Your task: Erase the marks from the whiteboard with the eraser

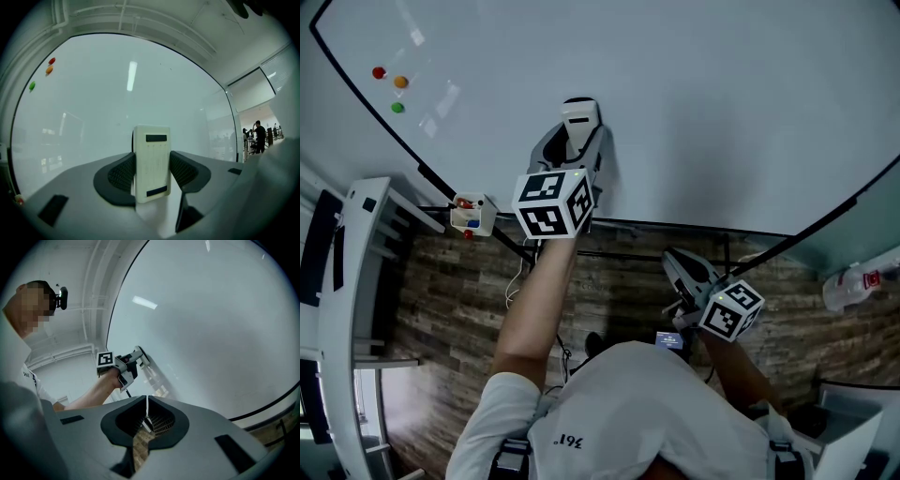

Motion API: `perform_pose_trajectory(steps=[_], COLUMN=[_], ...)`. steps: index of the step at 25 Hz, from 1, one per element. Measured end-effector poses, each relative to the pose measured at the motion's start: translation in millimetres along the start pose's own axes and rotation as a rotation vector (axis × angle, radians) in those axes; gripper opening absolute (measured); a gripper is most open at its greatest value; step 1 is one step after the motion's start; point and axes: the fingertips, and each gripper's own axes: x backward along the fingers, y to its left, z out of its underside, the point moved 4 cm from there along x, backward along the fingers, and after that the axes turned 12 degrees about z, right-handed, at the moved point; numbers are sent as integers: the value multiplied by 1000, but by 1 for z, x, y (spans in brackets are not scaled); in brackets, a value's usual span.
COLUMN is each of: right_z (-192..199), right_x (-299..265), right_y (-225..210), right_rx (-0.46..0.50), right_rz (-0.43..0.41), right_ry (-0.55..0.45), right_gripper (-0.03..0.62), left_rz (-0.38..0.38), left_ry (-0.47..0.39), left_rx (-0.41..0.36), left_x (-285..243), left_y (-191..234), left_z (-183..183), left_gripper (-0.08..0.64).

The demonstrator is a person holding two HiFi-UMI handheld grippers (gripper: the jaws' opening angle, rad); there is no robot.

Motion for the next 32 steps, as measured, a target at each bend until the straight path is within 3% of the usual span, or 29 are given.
perform_pose_trajectory(steps=[17,23,32], right_z=[-3,-7,-9], right_x=[16,22,27], right_y=[-13,-14,-18], right_rx=[-22,-25,-28], right_rz=[33,37,39], right_ry=[-27,-45,-58], right_gripper=[28,28,28], left_rz=[115,205,201], left_ry=[44,26,-33], left_rx=[-41,-75,-69], left_x=[-35,-43,-31], left_y=[-54,-85,-75], left_z=[5,-14,-52], left_gripper=[238,238,238])
